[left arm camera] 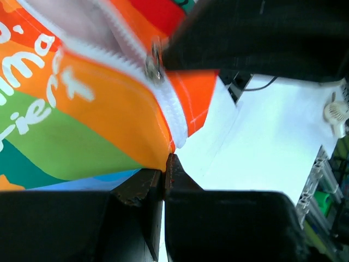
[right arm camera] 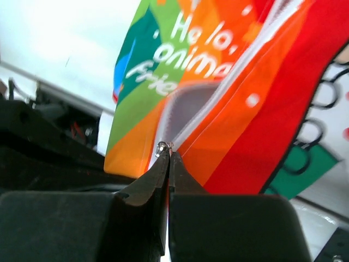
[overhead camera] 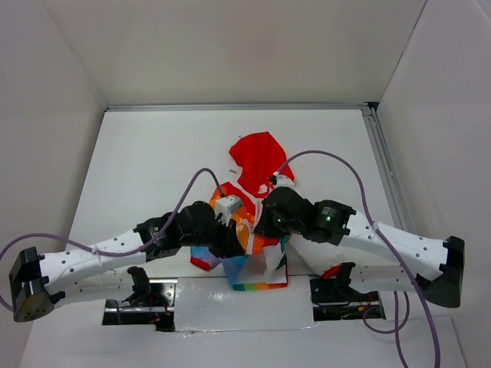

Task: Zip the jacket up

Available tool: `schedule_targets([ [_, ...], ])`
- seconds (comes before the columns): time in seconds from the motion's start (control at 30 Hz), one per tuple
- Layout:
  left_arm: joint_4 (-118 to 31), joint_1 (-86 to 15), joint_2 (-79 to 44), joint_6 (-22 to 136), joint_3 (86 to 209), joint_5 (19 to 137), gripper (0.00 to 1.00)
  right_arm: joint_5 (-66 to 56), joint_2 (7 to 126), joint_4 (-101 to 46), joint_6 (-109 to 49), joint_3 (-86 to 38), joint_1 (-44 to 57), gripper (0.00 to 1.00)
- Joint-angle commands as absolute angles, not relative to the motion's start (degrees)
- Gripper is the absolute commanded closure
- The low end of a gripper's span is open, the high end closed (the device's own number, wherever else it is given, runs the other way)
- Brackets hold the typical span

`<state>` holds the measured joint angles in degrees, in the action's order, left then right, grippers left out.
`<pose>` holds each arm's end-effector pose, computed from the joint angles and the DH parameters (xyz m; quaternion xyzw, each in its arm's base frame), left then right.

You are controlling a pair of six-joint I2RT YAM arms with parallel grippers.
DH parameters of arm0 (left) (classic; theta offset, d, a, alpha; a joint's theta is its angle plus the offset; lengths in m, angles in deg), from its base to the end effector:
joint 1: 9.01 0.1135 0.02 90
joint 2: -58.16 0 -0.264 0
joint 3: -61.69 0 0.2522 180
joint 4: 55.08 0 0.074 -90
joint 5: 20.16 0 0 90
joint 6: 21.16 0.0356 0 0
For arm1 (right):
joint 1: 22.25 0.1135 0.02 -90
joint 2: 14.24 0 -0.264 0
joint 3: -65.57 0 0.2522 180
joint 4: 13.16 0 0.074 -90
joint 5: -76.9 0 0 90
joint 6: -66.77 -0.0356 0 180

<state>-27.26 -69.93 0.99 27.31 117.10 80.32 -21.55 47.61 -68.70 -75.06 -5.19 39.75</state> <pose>0.1031 -0.1987 0.2738 0.1902 0.8405 -0.4401 0.2523 0.1077 0.1914 0.3059 -0.0550 0.9255 0.2714 0.2585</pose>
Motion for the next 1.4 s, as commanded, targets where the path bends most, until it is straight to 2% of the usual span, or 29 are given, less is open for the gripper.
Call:
schedule_targets([
  [0.0, -24.97, -70.44, 1.12, 29.47, 115.97, 84.69, 1.00, -35.47, 45.97, -68.58, -75.08, -7.70, 39.19, 1.00],
  [0.13, -24.80, -70.44, 3.40, 29.38, 114.66, 87.67, 1.00, -44.03, 49.04, -70.07, -75.70, -9.80, 37.44, 1.00],
  [0.23, -24.80, -70.44, 4.46, 28.51, 113.07, 88.91, 1.00, -45.09, 52.73, -67.54, -74.73, -10.69, 34.71, 1.00],
  [0.37, -26.28, -70.53, 4.90, 26.93, 109.48, 89.88, 1.00, -47.64, 60.62, -62.79, -72.28, -12.52, 26.39, 1.00],
  [0.53, -26.73, -70.62, 3.23, 24.73, 107.27, 89.79, 1.00, -50.20, 70.47, -54.62, -66.66, -21.66, 13.89, 1.00],
  [0.6, -26.99, -70.71, 3.23, 24.37, 106.39, 89.35, 1.00, -49.23, 76.62, -50.86, -64.02, -27.61, 7.21, 1.00],
  [0.7, -28.48, -70.79, 3.06, 23.85, 104.90, 88.21, 1.00, -41.25, 85.06, -46.02, -60.94, -35.89, -0.16, 1.00],
  [0.8, -27.44, -70.88, 0.61, 22.62, 105.16, 84.61, 1.00, -38.60, 89.82, -41.17, -57.25, -40.56, -1.59, 1.00],
  [0.93, -26.65, -70.88, -2.56, 21.30, 106.30, 82.06, 1.00, -27.20, 92.63, -38.44, -51.11, -44.60, -1.86, 1.00],
  [1.0, -24.46, -70.79, -4.84, 20.51, 108.58, 79.79, 0.94, -20.33, 93.16, -39.31, -49.95, -46.71, -1.60, 1.00],
  [1.03, -22.53, -70.71, -5.46, 19.81, 110.07, 79.16, 0.67, -19.35, 93.51, -40.01, -50.12, -48.29, -1.60, 0.98],
  [1.07, -21.29, -70.62, -5.99, 19.45, 110.95, 78.54, 0.48, -18.04, 93.52, -41.59, -50.21, -48.83, -1.51, 0.92],
  [1.1, -19.98, -70.71, -6.96, 18.67, 111.74, 77.84, 0.34, -18.11, 93.00, -42.30, -50.21, -49.09, -1.60, 0.80],
  [1.13, -17.70, -70.79, -7.05, 18.57, 113.14, 77.40, 0.01, -18.55, 92.29, -43.35, -50.56, -48.92, -1.51, 0.70],
  [1.17, -16.90, -70.71, -7.05, 18.83, 113.51, 77.22, 0.01, -18.90, 91.42, -43.53, -51.00, -48.31, -1.51, 0.58],
  [1.2, -15.84, -70.62, -6.27, 18.66, 114.03, 76.61, 0.01, -19.60, 88.80, -43.27, -51.18, -47.43, -1.60, 0.11],
  [1.23, -14.79, -70.62, -5.57, 18.75, 114.99, 76.17, 0.01, -19.87, 87.21, -42.05, -51.26, -44.55, -1.60, 0.01],
  [1.37, -8.12, -70.62, 0.05, 17.69, 118.33, 72.40, 0.01, -20.40, 78.07, -41.42, -53.20, -37.42, -3.52, 0.00],
])
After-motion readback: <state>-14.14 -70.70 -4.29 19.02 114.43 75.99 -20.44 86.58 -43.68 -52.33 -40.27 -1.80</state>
